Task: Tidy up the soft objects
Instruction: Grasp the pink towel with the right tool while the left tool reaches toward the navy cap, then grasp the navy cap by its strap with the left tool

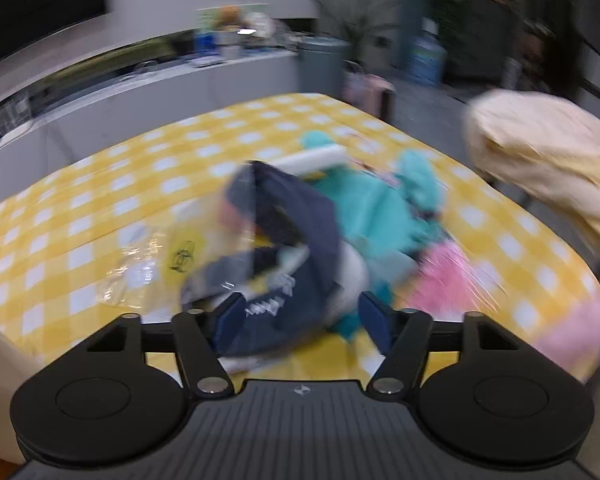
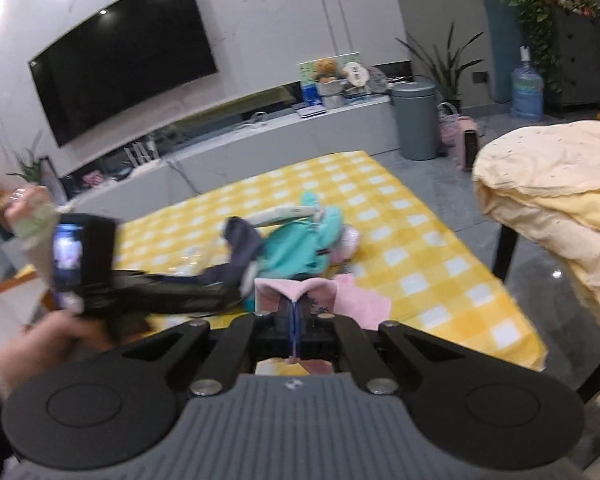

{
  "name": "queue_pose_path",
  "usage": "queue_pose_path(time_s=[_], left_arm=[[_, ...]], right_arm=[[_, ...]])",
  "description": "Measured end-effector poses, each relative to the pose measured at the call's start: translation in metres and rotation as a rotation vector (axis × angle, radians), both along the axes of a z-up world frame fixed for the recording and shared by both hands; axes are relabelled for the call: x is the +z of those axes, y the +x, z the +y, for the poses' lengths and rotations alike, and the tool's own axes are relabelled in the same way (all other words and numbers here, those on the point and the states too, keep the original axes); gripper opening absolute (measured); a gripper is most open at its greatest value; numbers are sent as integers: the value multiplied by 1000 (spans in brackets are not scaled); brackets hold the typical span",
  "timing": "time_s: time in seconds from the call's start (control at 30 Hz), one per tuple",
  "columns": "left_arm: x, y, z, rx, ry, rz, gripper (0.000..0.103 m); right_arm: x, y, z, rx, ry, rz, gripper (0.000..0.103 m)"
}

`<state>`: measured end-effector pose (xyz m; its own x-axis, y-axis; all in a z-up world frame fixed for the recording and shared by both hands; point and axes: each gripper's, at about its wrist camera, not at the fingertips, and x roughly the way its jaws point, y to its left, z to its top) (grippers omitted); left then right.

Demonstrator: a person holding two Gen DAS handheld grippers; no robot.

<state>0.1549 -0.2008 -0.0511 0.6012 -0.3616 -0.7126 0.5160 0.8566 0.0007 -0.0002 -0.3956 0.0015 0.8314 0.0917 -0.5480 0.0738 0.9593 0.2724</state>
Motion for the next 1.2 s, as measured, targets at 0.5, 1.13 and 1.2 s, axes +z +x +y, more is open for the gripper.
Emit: queue_pose_path(time_s=[0.5,1.13,1.2], left_arm=[[-8,45,21,62,-275,214,8],[72,15,43,156,-260,365,5],[81,10,47,122,-326,389,5]], right_arm=[[4,-11,10,12,36,-11,0],[33,-5,31,26,6,-81,0],[41,-4,36,23,-7,-96,0]])
